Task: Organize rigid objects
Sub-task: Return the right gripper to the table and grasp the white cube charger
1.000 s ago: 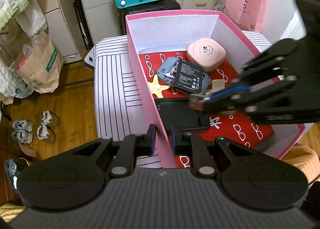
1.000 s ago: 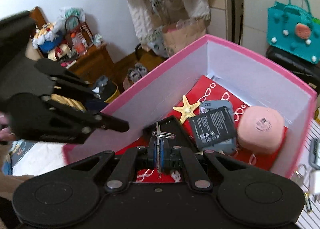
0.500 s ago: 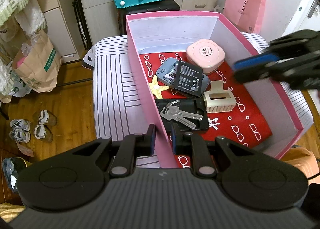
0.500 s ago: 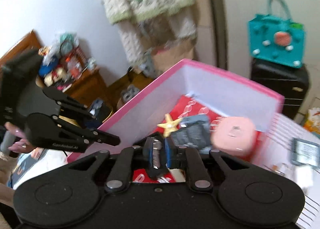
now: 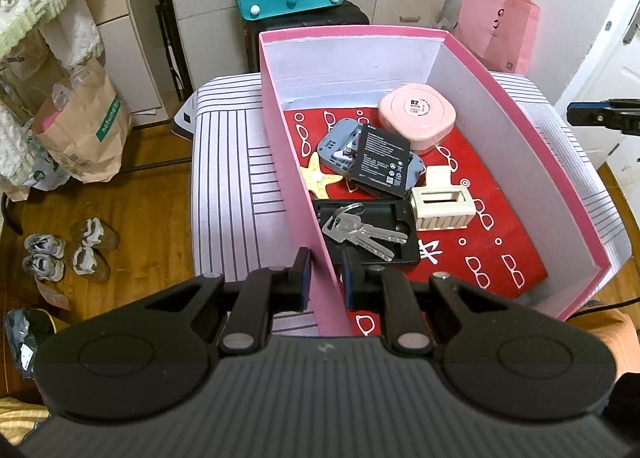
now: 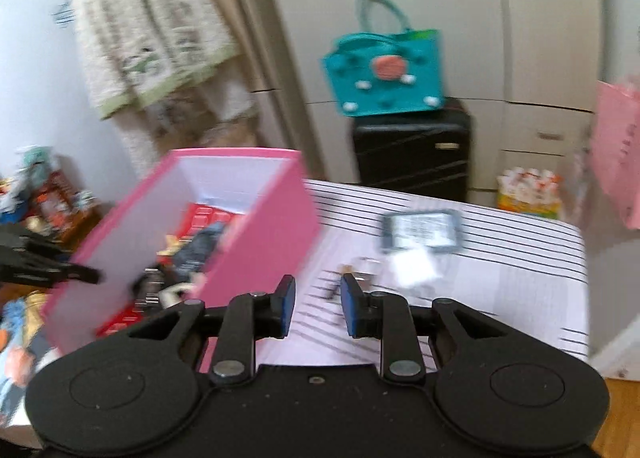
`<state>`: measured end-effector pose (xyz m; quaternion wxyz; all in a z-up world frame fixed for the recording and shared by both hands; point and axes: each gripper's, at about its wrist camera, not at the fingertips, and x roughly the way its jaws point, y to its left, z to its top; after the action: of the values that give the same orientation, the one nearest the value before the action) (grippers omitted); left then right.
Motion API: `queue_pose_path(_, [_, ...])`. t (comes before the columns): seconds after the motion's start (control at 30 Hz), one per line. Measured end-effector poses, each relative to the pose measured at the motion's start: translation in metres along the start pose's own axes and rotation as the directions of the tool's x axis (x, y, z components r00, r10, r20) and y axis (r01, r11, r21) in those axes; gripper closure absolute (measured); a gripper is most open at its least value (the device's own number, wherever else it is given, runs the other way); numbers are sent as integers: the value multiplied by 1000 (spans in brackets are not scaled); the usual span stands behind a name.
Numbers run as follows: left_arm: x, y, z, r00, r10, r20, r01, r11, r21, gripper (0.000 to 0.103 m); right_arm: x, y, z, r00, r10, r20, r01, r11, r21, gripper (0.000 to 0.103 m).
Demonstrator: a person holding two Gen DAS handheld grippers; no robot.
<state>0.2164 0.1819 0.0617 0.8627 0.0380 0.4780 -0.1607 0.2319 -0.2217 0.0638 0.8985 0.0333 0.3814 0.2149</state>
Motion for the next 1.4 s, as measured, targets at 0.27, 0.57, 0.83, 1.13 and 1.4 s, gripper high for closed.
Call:
queue_pose_path(0.27, [-2, -1, -1, 1000, 12, 1, -12, 1000, -12, 88, 42, -32, -15, 996, -93, -6, 92, 991, -97, 56])
queue_pose_path(0.57, [0, -2, 2, 1000, 8, -11, -8, 1000, 13, 89, 82, -31, -12, 985, -167, -32, 154, 958, -241, 51])
queue_pose_path(0.83, [0, -1, -1, 1000, 0, 0, 0, 1000, 12, 89, 100, -38, -5, 981, -188, -51, 172, 957, -235, 48])
queue_pose_path(1.13, [0, -10, -4, 999, 33, 18, -34, 997, 73, 89, 113, -50, -4, 988, -153, -37, 145, 977, -155, 55])
queue_pose_path(1.4, [0, -7, -5, 1000, 11, 29, -12, 998, 62, 88, 91, -55, -7, 986, -169, -8, 169, 985, -45, 55])
